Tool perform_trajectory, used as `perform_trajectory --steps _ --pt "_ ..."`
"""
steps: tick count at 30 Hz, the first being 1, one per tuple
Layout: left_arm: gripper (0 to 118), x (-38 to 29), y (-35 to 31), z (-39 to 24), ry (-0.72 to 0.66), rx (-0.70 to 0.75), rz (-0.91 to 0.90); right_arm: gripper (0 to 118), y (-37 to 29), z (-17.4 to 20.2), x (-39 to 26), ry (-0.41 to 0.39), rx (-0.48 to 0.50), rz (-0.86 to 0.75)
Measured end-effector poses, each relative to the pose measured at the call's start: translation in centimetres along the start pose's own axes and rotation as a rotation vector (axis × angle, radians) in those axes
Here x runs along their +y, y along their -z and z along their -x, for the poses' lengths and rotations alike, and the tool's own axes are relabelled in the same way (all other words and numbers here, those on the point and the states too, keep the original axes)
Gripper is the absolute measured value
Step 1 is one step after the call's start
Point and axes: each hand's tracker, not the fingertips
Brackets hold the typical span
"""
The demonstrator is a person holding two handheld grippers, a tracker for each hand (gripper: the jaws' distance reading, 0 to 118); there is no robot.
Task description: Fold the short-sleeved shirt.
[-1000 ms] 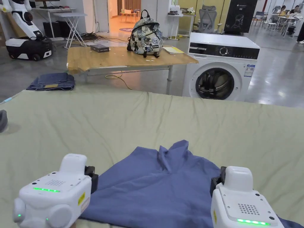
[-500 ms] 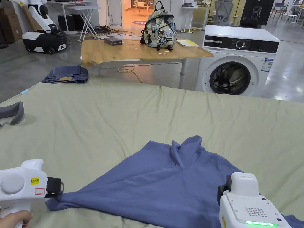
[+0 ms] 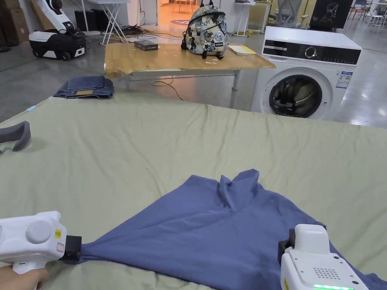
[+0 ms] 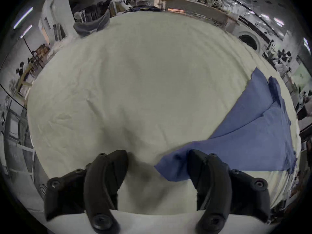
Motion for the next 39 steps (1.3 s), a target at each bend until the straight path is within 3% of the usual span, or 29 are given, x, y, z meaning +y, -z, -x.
perform_trajectory --steps 3,6,7,16,23,24,26,27,29,30,39 --pt "55 -0.3 -0.4 -1.8 0.091 0.031 -0.017 0 0.1 0.1 -0.2 0.001 0.003 0.005" --pt "7 0.1 -0.5 -2.4 0.127 -0.038 -0.021 0 0.3 0.3 -0.4 0.002 0.008 0.012" --pt "0 0.3 -0.4 -2.3 0.120 -0.052 -0.017 0 0.8 0.1 -0.7 0.003 0.009 0.016" --pt "0 0.1 -2.1 0.6 0.031 -0.137 -0.072 0 1.9 -1.4 0.1 0.018 0.013 0.026" --pt "0 -0.1 -2.9 0.5 0.040 -0.152 -0.095 0 8.6 -4.2 4.9 0.033 0.055 0.137" --pt "0 -0.1 -2.8 0.5 0.034 -0.154 -0.094 10 10.2 -4.6 5.6 0.034 0.075 0.168" --pt "0 0.0 -2.8 0.4 0.036 -0.151 -0.093 61 13.4 -5.1 6.9 0.027 0.125 0.244" --pt "0 0.0 -2.7 0.4 0.037 -0.150 -0.091 61 15.6 -5.4 7.1 0.040 0.127 0.274" --pt "0 0.1 -2.6 0.5 0.032 -0.150 -0.093 78 18.4 -5.5 7.9 0.043 0.132 0.312" --pt "0 0.1 -2.5 0.6 0.025 -0.150 -0.092 84 19.7 -5.5 8.3 0.026 0.135 0.317" --pt "0 1.7 0.6 2.6 0.020 -0.157 -0.076 83 30.4 -5.1 9.5 -0.029 0.169 0.504"
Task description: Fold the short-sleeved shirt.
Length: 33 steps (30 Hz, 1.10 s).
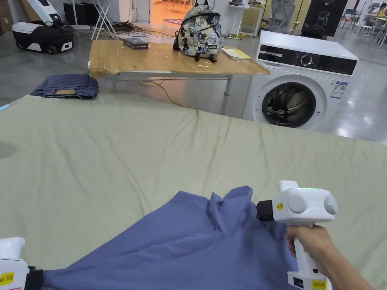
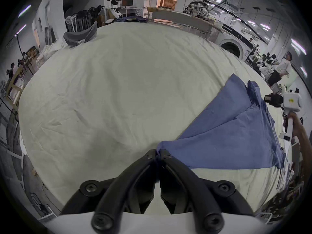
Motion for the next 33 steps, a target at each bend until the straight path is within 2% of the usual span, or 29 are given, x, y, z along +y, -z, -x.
perform_trajectory --steps 3,4,7,8,9,10,14,17,20,23,26,33 --pt "0 -0.1 0.4 0.1 0.003 0.002 0.001 83 1.9 -0.2 0.4 -0.026 0.017 0.068" --pt "0 0.0 0.5 0.2 0.006 0.004 0.001 81 0.5 0.6 -0.1 -0.034 0.005 0.092" --pt "0 -0.3 0.3 0.0 0.015 0.003 0.007 58 0.5 0.9 -0.3 -0.053 0.007 0.103" --pt "0 -0.2 0.3 0.0 0.019 0.006 0.006 43 -0.1 1.2 -0.5 -0.052 0.011 0.092" --pt "0 -0.5 0.0 -0.4 0.020 0.010 0.000 19 -0.3 1.1 -0.5 -0.046 0.020 0.087" --pt "0 -0.4 0.0 -0.4 0.020 0.011 -0.002 2 -0.4 1.1 -0.5 -0.046 0.028 0.078" --pt "0 -0.7 -0.8 -1.2 0.011 0.009 -0.014 2 -1.0 1.3 -1.2 -0.081 0.014 0.057" --pt "0 -0.6 -0.9 -0.9 -0.006 0.003 -0.032 2 -2.3 0.6 -1.2 -0.025 0.020 -0.015" --pt "0 -0.1 -1.6 -0.8 -0.017 -0.012 -0.074 2 -5.2 0.1 -1.3 -0.024 0.004 -0.093" --pt "0 0.6 -3.0 -1.6 -0.003 -0.050 -0.123 2 -8.9 -0.7 -1.4 -0.035 -0.029 -0.181" --pt "0 2.2 -4.6 -2.5 0.032 -0.065 -0.198 2 -13.0 -1.6 -1.4 -0.002 -0.111 -0.304" --pt "0 8.7 -10.5 -7.1 0.125 -0.104 -0.353 2 -24.5 -4.6 -0.9 0.064 -0.181 -0.495"
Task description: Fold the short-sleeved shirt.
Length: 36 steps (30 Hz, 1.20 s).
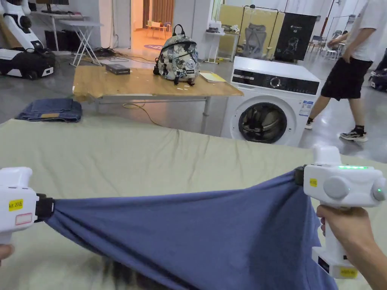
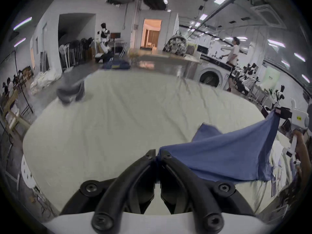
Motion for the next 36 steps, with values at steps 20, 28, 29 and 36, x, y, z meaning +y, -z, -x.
perform_trajectory --steps 20,28,29,36 --pt "0 24.8 -4.4 -11.9 0.115 -0.020 -0.354 2 -8.8 -7.9 14.5 0.092 -0.223 -0.308" --pt "0 32.3 -5.0 -12.8 0.113 -0.002 -0.417 2 -8.3 -7.9 21.0 0.069 -0.262 -0.388" --pt "0 32.8 -5.1 -12.8 0.109 -0.002 -0.422 2 -8.3 -7.8 21.5 0.060 -0.272 -0.403" --pt "0 34.0 -5.3 -14.3 0.140 0.017 -0.447 2 -8.5 -8.0 24.5 0.051 -0.292 -0.452"
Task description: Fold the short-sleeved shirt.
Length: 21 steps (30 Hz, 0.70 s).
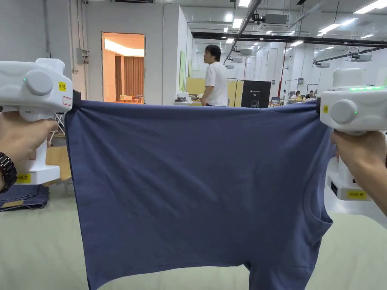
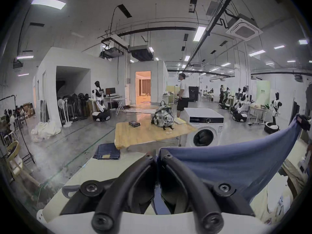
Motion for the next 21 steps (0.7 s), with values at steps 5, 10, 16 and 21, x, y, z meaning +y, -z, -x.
perform_trajectory --steps 5,10,16,21 --pt "0 -0.9 0.6 -0.7 0.007 0.001 0.013 2 0.2 -0.1 -0.5 0.003 -0.005 -0.003" --pt "0 -3.7 0.6 -0.6 0.027 -0.007 0.021 2 -0.8 -0.7 -3.8 -0.057 0.005 0.021" --pt "0 -10.1 -1.1 -0.2 0.061 -0.026 0.067 2 -4.1 -1.1 -9.2 -0.083 0.037 0.104" --pt "0 -15.4 -4.0 0.7 0.054 -0.050 0.114 2 -7.6 -1.4 -13.6 -0.107 0.039 0.181"
